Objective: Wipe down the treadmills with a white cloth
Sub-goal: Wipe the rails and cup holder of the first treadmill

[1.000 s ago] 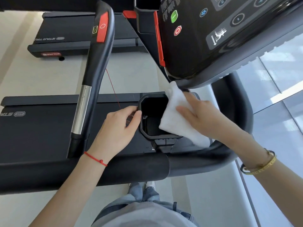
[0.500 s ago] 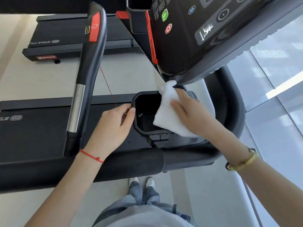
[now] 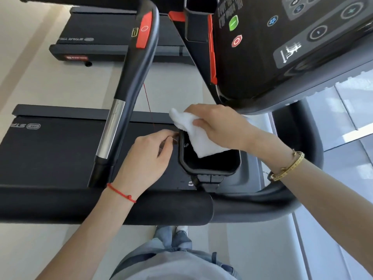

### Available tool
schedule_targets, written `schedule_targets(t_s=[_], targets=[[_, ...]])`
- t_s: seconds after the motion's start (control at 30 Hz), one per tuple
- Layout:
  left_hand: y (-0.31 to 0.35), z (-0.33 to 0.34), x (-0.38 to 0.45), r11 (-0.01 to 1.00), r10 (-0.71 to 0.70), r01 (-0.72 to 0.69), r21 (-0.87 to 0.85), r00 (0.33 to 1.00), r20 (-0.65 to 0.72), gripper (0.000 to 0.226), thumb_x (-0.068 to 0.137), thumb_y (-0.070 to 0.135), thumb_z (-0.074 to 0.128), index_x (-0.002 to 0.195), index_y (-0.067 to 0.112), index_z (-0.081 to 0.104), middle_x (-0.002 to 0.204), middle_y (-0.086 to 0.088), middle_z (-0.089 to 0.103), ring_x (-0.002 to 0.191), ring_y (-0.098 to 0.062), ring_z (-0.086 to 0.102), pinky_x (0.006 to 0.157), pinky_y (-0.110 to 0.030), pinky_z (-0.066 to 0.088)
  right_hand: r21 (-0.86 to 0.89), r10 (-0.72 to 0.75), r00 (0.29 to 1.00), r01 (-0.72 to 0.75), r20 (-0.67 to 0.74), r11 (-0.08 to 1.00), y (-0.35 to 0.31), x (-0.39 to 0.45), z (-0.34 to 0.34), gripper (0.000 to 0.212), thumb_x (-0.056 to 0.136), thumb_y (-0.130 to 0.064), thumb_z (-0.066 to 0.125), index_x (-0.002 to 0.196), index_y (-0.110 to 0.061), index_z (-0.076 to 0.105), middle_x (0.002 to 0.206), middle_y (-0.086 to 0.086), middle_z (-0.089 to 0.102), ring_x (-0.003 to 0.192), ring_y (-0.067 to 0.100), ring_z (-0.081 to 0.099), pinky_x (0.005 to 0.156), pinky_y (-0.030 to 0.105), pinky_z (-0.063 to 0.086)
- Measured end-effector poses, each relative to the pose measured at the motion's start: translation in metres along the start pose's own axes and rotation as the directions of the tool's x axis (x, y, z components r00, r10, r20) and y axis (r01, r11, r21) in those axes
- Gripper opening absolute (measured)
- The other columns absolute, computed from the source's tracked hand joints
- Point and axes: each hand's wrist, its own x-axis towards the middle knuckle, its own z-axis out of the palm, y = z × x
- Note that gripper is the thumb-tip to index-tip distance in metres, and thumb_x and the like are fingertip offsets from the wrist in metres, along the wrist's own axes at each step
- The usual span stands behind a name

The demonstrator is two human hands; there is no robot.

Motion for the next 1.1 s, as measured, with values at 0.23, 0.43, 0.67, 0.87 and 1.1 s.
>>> schedule_targets(t_s=[0.23, 0.43, 0.67, 0.87, 1.1], targets=[[-0.011, -0.009, 0.003, 0.995, -0.096, 0.100, 0.022, 0.984, -0.150, 0.024, 0.095, 0.010, 0.044, 0.100, 0.020, 0.066, 0.087, 0.006, 0.070, 0.073, -0.014, 0.066, 0.073, -0.044, 0.056, 0.095, -0.172, 0.958, 0.154, 0.231, 0.984, -0.005, 0.015, -0.017, 0.031, 0.099, -0.009, 0.042, 0.121, -0.023, 0.059, 0.108, -0.011, 0.061, 0.102, 0.015, 0.055, 0.090, 0.039, 0.044], [-0.008, -0.005, 0.006, 0.997, -0.068, 0.064, -0.038, 0.991, -0.117, 0.020, 0.099, 0.019, 0.047, 0.107, 0.022, 0.064, 0.086, 0.003, 0.070, 0.079, -0.015, 0.067, 0.077, -0.046, 0.056, 0.117, -0.166, 0.979, 0.153, 0.114, 0.981, -0.003, 0.006, -0.006, 0.033, 0.101, -0.014, 0.043, 0.128, -0.025, 0.058, 0.118, -0.010, 0.061, 0.111, 0.011, 0.052, 0.092, 0.033, 0.041], [0.002, 0.002, 0.003, 0.993, 0.054, -0.058, -0.105, 0.998, -0.042, 0.034, 0.098, 0.041, 0.045, 0.128, 0.031, 0.057, 0.112, 0.021, 0.064, 0.098, 0.000, 0.062, 0.085, -0.034, 0.056, -0.071, -0.033, 0.988, 0.022, -0.154, 0.997, 0.000, -0.010, 0.015, 0.034, 0.100, -0.022, 0.042, 0.132, -0.015, 0.051, 0.107, 0.006, 0.060, 0.098, 0.028, 0.054, 0.084, 0.035, 0.039], [0.002, 0.005, 0.002, 0.990, 0.104, -0.102, -0.096, 0.995, 0.012, 0.053, 0.092, 0.051, 0.045, 0.144, 0.038, 0.042, 0.130, 0.024, 0.056, 0.109, 0.005, 0.057, 0.093, -0.027, 0.053, -0.176, 0.055, 0.966, -0.101, -0.253, 0.979, 0.007, -0.029, 0.023, 0.041, 0.097, -0.027, 0.050, 0.136, -0.015, 0.045, 0.115, 0.007, 0.056, 0.105, 0.028, 0.051, 0.093, 0.034, 0.038], [-0.002, 0.010, 0.003, 0.987, 0.149, -0.143, -0.067, 0.984, 0.099, 0.057, 0.094, 0.051, 0.042, 0.149, 0.038, 0.031, 0.139, 0.013, 0.053, 0.123, -0.004, 0.053, 0.103, -0.031, 0.048, 0.241, 0.393, 0.883, -0.336, -0.257, 0.911, 0.011, -0.069, 0.035, 0.048, 0.100, -0.028, 0.048, 0.142, -0.016, 0.029, 0.119, 0.010, 0.054, 0.095, 0.029, 0.055, 0.070, 0.032, 0.034]])
